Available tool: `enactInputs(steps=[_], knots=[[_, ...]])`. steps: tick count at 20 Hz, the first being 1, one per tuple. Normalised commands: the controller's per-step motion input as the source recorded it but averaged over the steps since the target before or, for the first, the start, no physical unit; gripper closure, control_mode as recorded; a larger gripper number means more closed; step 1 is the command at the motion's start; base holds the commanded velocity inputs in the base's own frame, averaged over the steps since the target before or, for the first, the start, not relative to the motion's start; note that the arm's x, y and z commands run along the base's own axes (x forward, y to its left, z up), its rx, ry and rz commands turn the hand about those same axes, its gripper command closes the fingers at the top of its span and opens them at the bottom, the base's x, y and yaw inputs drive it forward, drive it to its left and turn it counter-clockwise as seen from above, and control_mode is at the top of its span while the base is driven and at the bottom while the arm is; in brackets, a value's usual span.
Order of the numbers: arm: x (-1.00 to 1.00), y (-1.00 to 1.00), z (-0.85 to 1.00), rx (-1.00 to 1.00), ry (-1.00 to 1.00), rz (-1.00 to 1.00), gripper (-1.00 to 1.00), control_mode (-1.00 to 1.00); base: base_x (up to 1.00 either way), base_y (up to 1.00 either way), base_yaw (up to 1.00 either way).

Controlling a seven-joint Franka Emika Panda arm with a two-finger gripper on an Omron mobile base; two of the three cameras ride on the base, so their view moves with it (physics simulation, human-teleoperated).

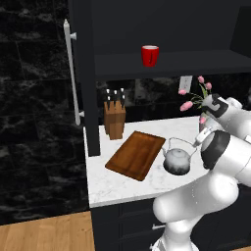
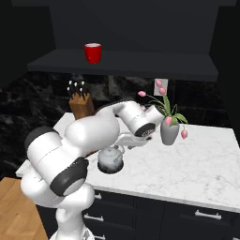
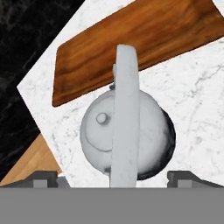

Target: Pick the kettle from the counter and place it on the tray. Then pick the mug from the cabinet and place it on the tray. Then close the cabinet doors.

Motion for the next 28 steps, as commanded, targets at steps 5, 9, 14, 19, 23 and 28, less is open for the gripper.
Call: enactInputs(steps=[5, 9, 14, 19, 23, 28], knots=[[0.11, -0.14, -0.29, 0.0, 0.0, 0.0, -1.0, -1.0, 0.0, 0.0, 0.0], [0.0, 0.03, -0.34, 0.0, -0.01, 0.0, -1.0, -1.0, 0.0, 0.0, 0.0], [0.0, 0.01, -0.1, 0.04, -0.07, 0.0, -1.0, -1.0, 0.0, 0.0, 0.0], [-0.07, 0.43, 0.03, 0.12, -0.23, 0.0, 1.0, -1.0, 0.0, 0.0, 0.0], [-0.14, 0.82, 0.0, 0.02, -0.23, 0.0, 1.0, -1.0, 0.0, 0.0, 0.0], [-0.13, 0.05, 0.18, 0.08, -0.11, -0.07, 1.0, -1.0, 0.0, 0.0, 0.0]])
